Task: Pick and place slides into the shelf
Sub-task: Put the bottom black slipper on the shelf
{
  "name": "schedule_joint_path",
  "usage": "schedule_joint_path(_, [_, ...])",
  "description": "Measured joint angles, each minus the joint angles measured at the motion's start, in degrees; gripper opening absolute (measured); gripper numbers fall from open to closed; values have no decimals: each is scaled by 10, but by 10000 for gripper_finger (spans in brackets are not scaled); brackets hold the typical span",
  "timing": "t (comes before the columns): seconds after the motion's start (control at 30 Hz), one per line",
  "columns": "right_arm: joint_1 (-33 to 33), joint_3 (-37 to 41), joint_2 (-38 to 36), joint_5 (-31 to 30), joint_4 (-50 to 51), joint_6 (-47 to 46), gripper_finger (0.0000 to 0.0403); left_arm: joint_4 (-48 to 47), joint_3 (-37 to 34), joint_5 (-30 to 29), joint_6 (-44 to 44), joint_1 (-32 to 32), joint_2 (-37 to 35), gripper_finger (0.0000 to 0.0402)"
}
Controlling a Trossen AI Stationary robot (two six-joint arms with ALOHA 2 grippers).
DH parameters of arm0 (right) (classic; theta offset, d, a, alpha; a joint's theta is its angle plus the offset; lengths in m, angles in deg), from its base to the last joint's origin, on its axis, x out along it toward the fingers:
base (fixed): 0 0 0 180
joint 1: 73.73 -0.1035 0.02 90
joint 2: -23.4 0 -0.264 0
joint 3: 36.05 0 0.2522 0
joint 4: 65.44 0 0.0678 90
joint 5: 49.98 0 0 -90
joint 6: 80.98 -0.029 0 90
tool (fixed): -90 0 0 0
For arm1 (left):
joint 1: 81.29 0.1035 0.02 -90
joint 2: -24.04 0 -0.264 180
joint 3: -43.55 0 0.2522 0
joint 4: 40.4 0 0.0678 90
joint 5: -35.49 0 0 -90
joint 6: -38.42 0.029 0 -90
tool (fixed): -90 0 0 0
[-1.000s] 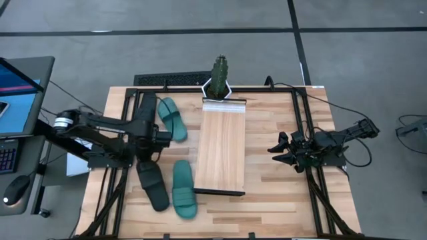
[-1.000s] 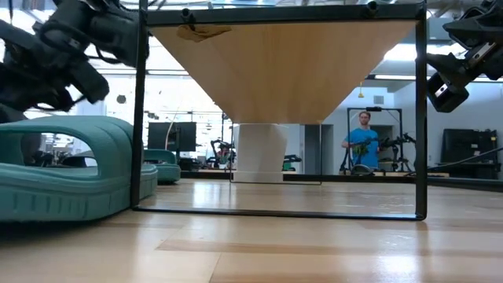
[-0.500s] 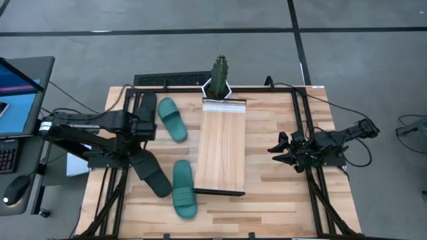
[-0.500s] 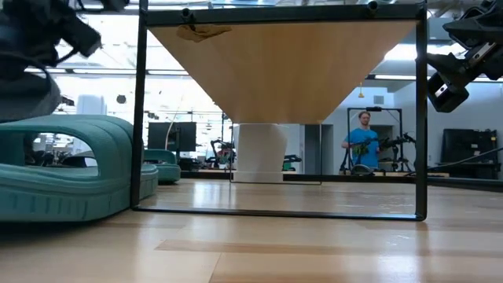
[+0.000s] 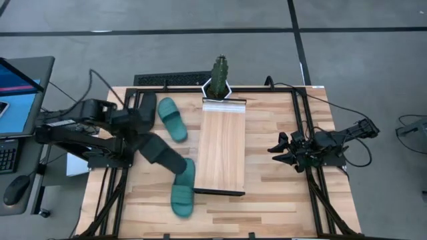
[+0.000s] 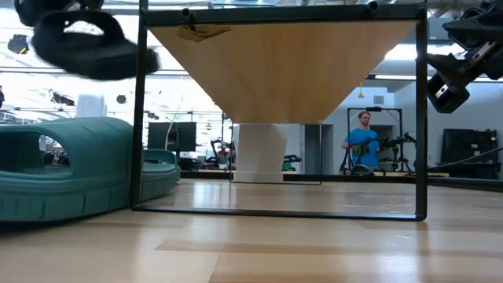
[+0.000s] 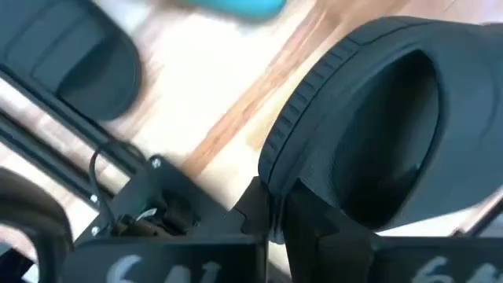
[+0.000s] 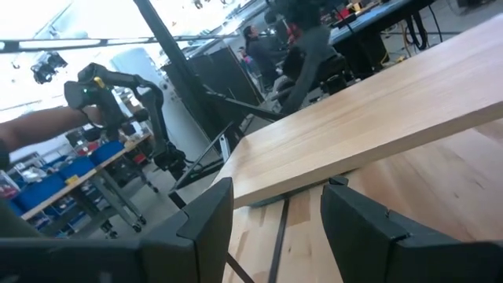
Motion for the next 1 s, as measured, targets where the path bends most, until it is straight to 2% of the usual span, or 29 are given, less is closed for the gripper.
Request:
schedule_joint_path(0.23, [0,0,0,-2,0,-15,178,0,69,-10,-7,23,-29,0])
schedule_joint_path(0.5, [2,0,0,-14,-1,-63,178,17,134,-16,-74,36,-35,0])
schedule_joint_path(0.6, [2,0,0,-23,-3,-91,178,78,137,11,-116,43,-28,0])
schedule_joint_path(0.73, [2,0,0,-31,-4,-114,178,142,137,82,-155,63,-5,0])
schedule_joint_path(1.0, [2,0,0,-32,-4,-118,178,239,137,230,-175,111,91,0])
